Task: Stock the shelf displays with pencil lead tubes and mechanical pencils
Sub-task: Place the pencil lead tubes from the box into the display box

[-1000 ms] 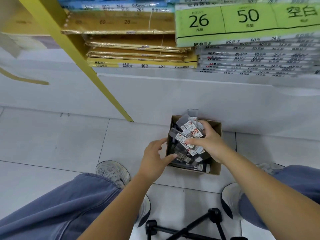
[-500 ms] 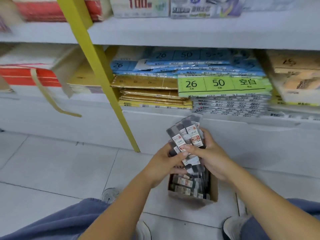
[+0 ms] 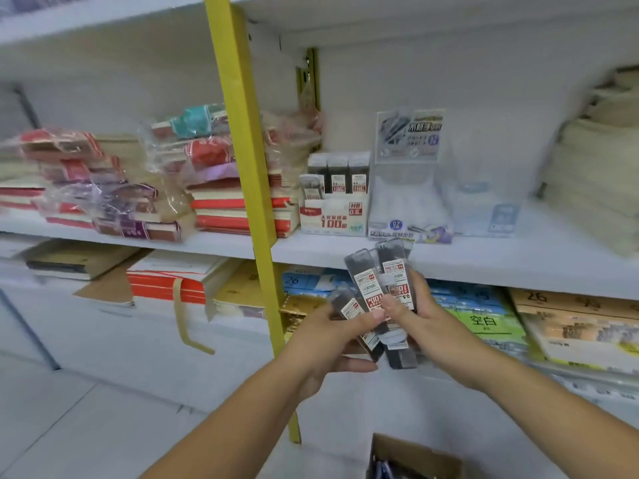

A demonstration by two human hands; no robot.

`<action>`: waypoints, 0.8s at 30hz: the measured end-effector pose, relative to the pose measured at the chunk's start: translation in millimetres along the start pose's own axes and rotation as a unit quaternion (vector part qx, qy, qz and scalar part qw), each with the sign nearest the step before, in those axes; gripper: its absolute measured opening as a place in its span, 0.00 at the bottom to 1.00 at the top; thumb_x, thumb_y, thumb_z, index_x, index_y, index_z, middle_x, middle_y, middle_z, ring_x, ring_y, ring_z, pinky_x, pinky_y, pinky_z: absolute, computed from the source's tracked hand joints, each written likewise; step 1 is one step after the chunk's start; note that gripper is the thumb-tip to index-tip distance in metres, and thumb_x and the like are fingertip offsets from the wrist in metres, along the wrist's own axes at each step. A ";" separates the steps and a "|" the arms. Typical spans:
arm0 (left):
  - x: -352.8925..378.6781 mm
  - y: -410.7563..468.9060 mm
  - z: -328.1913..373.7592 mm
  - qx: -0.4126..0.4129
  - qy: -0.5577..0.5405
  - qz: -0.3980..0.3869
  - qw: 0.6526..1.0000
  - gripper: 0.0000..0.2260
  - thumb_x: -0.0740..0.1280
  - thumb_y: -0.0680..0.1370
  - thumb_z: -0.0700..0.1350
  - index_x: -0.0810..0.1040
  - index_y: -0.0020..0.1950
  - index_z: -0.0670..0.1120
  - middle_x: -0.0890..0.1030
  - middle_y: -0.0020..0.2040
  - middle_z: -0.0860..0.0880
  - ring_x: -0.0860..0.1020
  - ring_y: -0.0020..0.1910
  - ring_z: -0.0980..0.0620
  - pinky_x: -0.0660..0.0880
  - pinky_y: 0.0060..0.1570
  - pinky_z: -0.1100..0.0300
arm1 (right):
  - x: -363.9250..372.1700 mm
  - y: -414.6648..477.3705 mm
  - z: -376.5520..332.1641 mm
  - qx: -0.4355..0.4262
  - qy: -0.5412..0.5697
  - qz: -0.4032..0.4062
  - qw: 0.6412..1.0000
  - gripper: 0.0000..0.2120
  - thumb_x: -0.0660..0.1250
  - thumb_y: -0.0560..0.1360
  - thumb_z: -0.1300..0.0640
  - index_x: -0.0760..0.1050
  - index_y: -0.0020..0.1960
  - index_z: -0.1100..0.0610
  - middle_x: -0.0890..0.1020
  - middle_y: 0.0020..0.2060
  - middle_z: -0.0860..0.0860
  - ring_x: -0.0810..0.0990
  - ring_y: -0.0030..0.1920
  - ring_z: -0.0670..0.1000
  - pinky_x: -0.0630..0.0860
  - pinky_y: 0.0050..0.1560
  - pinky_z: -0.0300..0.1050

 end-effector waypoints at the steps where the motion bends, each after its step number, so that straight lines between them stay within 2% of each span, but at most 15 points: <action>1: 0.3 2.1 10.7 0.006 0.001 -0.001 1.000 0.15 0.77 0.72 0.48 0.81 0.58 0.49 0.87 0.50 0.47 0.86 0.46 0.44 0.83 0.40 0.52 | -3.9 5.8 -8.9 -0.010 0.003 0.000 1.000 0.24 0.58 0.67 0.30 0.51 0.59 0.17 0.76 0.55 0.25 0.75 0.54 0.29 0.70 0.51 0.32; 3: 0.5 7.1 28.5 0.021 -0.006 -0.014 1.000 0.15 0.76 0.74 0.46 0.81 0.59 0.47 0.87 0.49 0.46 0.86 0.44 0.45 0.83 0.38 0.54 | -10.7 17.8 -23.7 -0.029 0.006 -0.008 1.000 0.23 0.58 0.68 0.31 0.53 0.59 0.18 0.76 0.57 0.27 0.75 0.56 0.31 0.70 0.54 0.32; 6: -0.8 15.2 40.7 0.054 -0.006 -0.027 0.998 0.13 0.75 0.73 0.46 0.82 0.56 0.47 0.87 0.48 0.46 0.86 0.42 0.49 0.82 0.37 0.58 | -15.8 30.9 -38.1 -0.051 -0.010 -0.011 0.999 0.19 0.57 0.69 0.31 0.53 0.55 0.15 0.75 0.54 0.23 0.75 0.53 0.27 0.69 0.46 0.23; 9: -3.5 24.3 37.8 0.083 0.018 -0.025 0.996 0.18 0.75 0.69 0.53 0.81 0.56 0.49 0.87 0.49 0.47 0.86 0.43 0.49 0.81 0.38 0.59 | -12.0 36.9 -36.4 -0.072 -0.010 -0.006 0.997 0.17 0.58 0.71 0.33 0.56 0.53 0.14 0.75 0.53 0.23 0.74 0.53 0.26 0.68 0.44 0.19; 12: -7.8 34.6 31.5 0.127 0.094 -0.028 0.987 0.18 0.70 0.71 0.62 0.80 0.59 0.59 0.86 0.52 0.53 0.85 0.49 0.52 0.83 0.45 0.54 | -4.6 41.6 -29.3 -0.092 -0.007 0.025 0.995 0.16 0.58 0.71 0.34 0.59 0.54 0.17 0.75 0.54 0.25 0.74 0.55 0.28 0.68 0.46 0.20; 15: -11.1 37.3 29.7 0.182 0.144 -0.009 0.973 0.14 0.63 0.71 0.67 0.77 0.55 0.72 0.84 0.54 0.64 0.82 0.53 0.62 0.81 0.51 0.62 | 2.1 44.2 -27.2 -0.112 0.019 0.049 0.992 0.16 0.59 0.73 0.36 0.62 0.58 0.23 0.76 0.55 0.27 0.75 0.56 0.30 0.70 0.47 0.22; 17: -13.4 37.9 29.9 0.198 0.163 0.020 0.966 0.13 0.60 0.72 0.69 0.76 0.55 0.73 0.83 0.55 0.65 0.81 0.54 0.65 0.80 0.51 0.65 | 6.3 44.7 -28.4 -0.116 0.044 0.063 0.990 0.15 0.61 0.73 0.38 0.64 0.58 0.26 0.78 0.53 0.29 0.79 0.52 0.33 0.75 0.43 0.27; 19: -14.5 40.3 28.8 0.219 0.185 0.039 0.957 0.16 0.59 0.72 0.69 0.74 0.58 0.70 0.82 0.57 0.63 0.80 0.55 0.65 0.79 0.54 0.65 | 8.7 44.5 -28.7 -0.105 0.056 0.068 0.991 0.13 0.61 0.72 0.38 0.66 0.56 0.26 0.81 0.48 0.33 0.83 0.41 0.43 0.79 0.33 0.36; 21: -15.9 41.4 27.3 0.241 0.218 0.055 0.944 0.18 0.58 0.74 0.67 0.73 0.61 0.66 0.80 0.59 0.59 0.79 0.57 0.62 0.79 0.56 0.62 | 9.8 44.4 -28.5 -0.094 0.057 0.062 0.992 0.13 0.61 0.72 0.37 0.67 0.56 0.28 0.83 0.45 0.38 0.81 0.32 0.52 0.78 0.28 0.46; 22: -16.8 40.2 28.3 0.248 0.239 0.066 0.937 0.16 0.58 0.74 0.67 0.72 0.59 0.65 0.79 0.60 0.56 0.79 0.58 0.61 0.79 0.56 0.61 | 9.8 44.3 -28.3 -0.091 0.054 0.058 0.993 0.14 0.61 0.72 0.37 0.67 0.57 0.30 0.83 0.44 0.39 0.81 0.30 0.51 0.77 0.26 0.47; 24: -19.9 37.3 30.9 0.247 0.276 0.082 0.925 0.12 0.58 0.73 0.67 0.70 0.54 0.68 0.75 0.60 0.54 0.78 0.57 0.61 0.79 0.55 0.60 | 9.4 44.5 -26.2 -0.088 0.051 0.047 0.994 0.17 0.62 0.73 0.38 0.67 0.62 0.33 0.83 0.47 0.40 0.81 0.30 0.43 0.75 0.24 0.41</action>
Point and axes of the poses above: each hand's wrist, its own y-axis towards the middle knuckle, its own x-axis out of the palm, z = x × y, the point moved 1 cm from there along y, towards the middle knuckle
